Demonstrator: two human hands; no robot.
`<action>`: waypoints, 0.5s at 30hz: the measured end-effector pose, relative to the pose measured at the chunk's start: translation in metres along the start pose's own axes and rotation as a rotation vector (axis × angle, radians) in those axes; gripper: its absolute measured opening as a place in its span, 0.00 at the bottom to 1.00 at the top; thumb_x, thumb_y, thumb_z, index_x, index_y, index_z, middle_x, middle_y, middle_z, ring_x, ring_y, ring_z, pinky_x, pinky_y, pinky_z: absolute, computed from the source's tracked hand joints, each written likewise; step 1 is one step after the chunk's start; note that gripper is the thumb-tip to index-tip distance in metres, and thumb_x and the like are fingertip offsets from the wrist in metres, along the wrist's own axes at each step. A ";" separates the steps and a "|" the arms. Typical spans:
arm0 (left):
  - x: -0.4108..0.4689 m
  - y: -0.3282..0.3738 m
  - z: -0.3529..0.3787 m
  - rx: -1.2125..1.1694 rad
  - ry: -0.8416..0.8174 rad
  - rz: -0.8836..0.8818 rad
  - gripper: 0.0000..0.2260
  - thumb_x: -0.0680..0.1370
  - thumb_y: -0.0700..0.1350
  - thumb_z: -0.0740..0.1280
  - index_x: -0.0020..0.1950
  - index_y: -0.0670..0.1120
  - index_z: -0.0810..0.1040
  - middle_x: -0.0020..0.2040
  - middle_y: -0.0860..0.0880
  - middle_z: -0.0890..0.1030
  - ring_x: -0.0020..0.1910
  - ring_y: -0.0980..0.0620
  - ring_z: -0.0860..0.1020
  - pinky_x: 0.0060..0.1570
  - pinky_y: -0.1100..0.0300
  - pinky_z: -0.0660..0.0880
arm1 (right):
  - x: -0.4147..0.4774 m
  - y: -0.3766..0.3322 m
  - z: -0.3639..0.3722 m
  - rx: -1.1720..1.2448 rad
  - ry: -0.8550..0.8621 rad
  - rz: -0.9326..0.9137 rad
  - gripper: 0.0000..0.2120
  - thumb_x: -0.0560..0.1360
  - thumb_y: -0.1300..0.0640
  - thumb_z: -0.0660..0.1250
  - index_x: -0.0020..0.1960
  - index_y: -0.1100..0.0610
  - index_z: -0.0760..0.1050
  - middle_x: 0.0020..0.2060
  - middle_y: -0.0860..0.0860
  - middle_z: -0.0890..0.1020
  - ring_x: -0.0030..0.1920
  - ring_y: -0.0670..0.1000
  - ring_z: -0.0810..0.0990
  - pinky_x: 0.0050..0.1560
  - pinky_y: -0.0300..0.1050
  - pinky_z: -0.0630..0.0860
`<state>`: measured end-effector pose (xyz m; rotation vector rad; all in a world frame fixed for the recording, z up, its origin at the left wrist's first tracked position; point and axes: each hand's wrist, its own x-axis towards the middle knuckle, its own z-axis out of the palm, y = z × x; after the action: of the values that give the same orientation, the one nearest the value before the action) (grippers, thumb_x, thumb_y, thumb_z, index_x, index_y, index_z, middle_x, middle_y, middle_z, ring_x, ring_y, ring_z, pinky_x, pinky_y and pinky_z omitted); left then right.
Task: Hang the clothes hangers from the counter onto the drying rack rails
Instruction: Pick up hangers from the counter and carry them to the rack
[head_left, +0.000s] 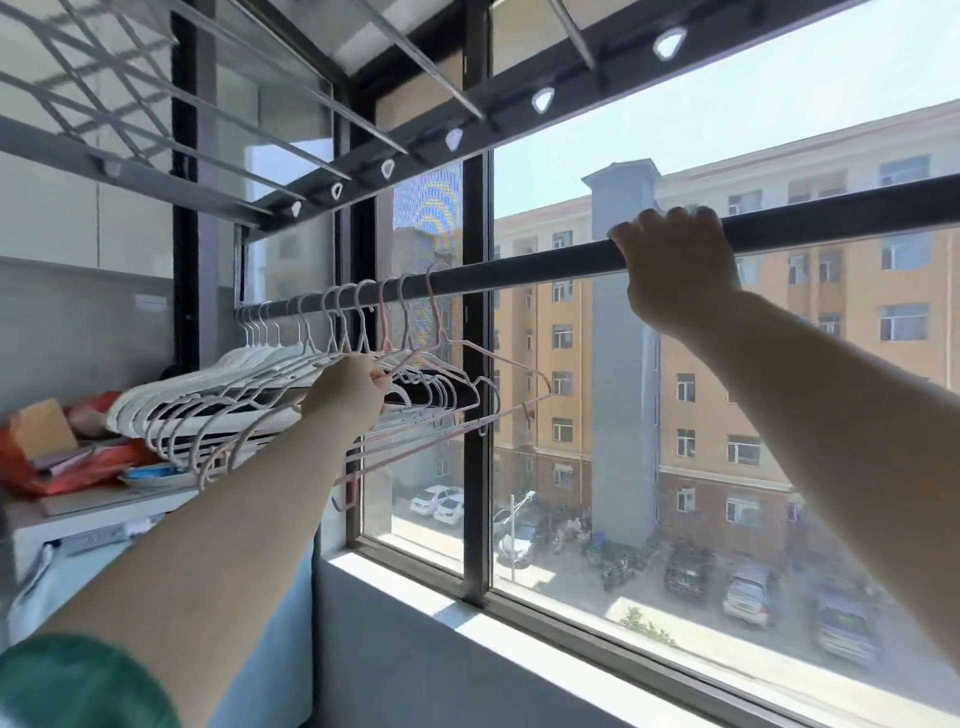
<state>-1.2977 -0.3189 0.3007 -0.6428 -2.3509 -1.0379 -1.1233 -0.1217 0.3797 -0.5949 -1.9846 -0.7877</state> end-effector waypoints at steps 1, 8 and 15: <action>0.000 -0.001 0.001 -0.012 -0.001 -0.005 0.08 0.79 0.41 0.58 0.45 0.44 0.76 0.39 0.44 0.80 0.37 0.44 0.78 0.50 0.50 0.77 | -0.001 0.001 0.000 -0.001 -0.003 0.001 0.18 0.76 0.63 0.59 0.65 0.59 0.65 0.60 0.57 0.73 0.61 0.58 0.71 0.64 0.52 0.63; -0.006 -0.006 0.004 -0.014 -0.023 -0.008 0.11 0.80 0.41 0.57 0.39 0.46 0.75 0.40 0.42 0.79 0.34 0.46 0.76 0.47 0.52 0.76 | -0.005 0.004 -0.001 0.011 -0.022 0.020 0.18 0.75 0.64 0.59 0.65 0.60 0.66 0.60 0.57 0.73 0.62 0.59 0.70 0.67 0.53 0.60; -0.007 -0.003 0.005 -0.008 -0.026 0.059 0.11 0.80 0.43 0.57 0.57 0.42 0.77 0.39 0.45 0.79 0.34 0.47 0.74 0.43 0.54 0.74 | -0.007 0.006 -0.003 -0.017 -0.068 0.004 0.20 0.75 0.62 0.60 0.66 0.59 0.64 0.61 0.57 0.72 0.63 0.58 0.69 0.67 0.53 0.60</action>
<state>-1.2948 -0.3186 0.2920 -0.7285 -2.3363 -1.0187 -1.1142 -0.1205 0.3769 -0.6437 -2.0394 -0.7922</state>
